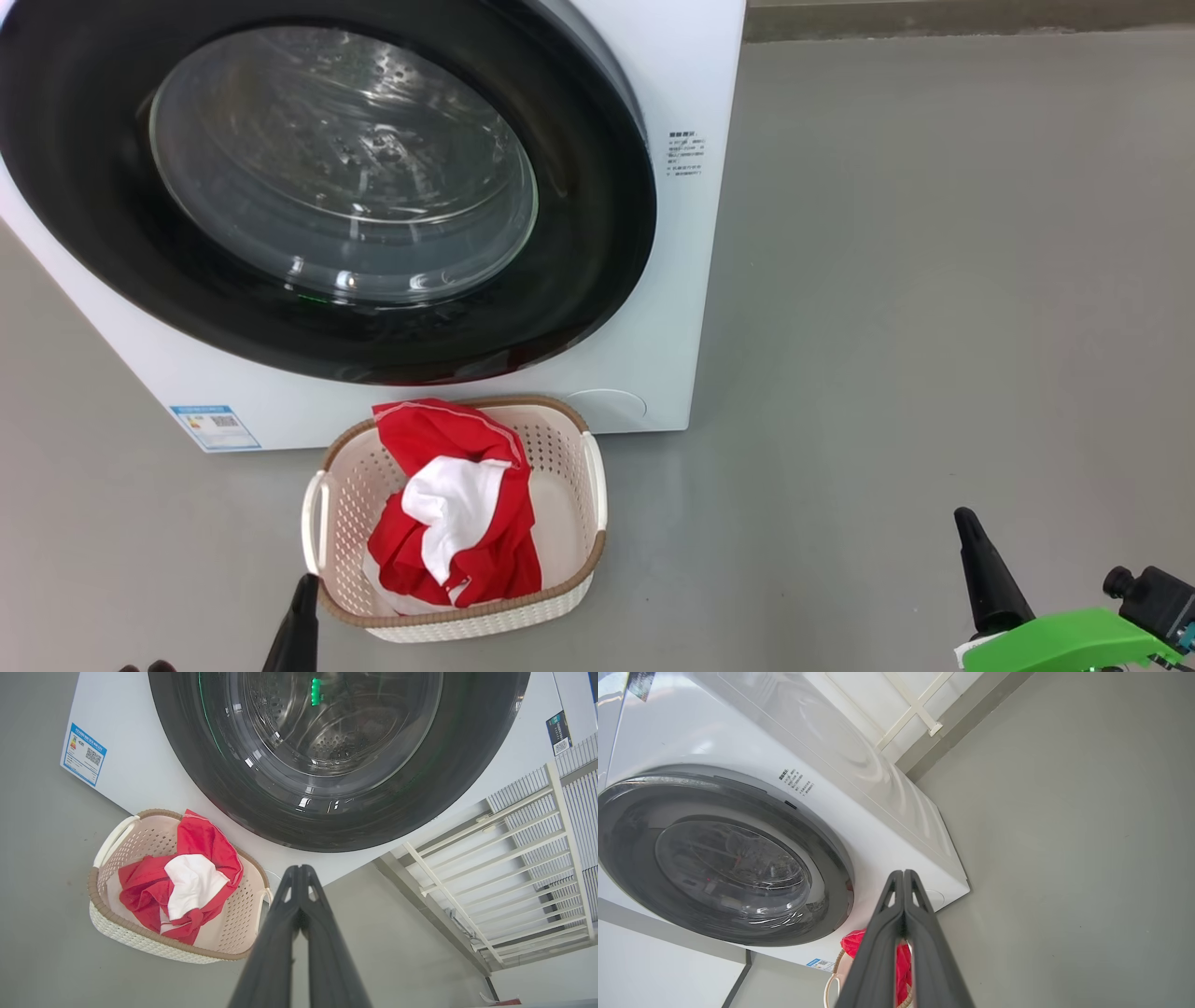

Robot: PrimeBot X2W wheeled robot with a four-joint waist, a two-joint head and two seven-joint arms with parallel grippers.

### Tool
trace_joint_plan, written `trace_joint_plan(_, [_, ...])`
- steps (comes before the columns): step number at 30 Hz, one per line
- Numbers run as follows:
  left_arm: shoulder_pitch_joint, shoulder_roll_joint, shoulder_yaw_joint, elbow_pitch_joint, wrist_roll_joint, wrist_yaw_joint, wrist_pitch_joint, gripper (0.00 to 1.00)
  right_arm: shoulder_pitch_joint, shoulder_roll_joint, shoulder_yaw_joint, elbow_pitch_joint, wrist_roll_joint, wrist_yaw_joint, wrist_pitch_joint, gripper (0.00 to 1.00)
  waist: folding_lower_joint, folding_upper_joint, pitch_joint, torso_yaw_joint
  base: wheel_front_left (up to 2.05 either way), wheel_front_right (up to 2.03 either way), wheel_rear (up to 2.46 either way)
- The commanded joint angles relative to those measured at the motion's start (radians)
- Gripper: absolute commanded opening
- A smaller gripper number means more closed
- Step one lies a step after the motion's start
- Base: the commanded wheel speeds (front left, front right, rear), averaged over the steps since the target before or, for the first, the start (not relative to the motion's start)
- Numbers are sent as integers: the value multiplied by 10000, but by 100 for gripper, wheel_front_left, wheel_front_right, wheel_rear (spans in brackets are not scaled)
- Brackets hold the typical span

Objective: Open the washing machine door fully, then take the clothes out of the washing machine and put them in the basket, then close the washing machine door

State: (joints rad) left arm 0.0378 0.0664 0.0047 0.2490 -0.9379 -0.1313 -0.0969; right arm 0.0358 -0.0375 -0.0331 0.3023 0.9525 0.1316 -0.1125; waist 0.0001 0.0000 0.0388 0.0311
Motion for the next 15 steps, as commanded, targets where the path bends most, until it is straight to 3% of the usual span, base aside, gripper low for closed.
trace_joint_plan(1, [-411,97,250,-193,-265,3,50,0,-500,-189,7,-299,289,-4,80,0,-1,0,-7,-6,0,0,0])
trace_joint_plan(15, [-612,79,370,-165,-1564,3,417,0,-677,-228,-82,-357,1577,-5,449,0,-1,0,-76,-66,0,0,0])
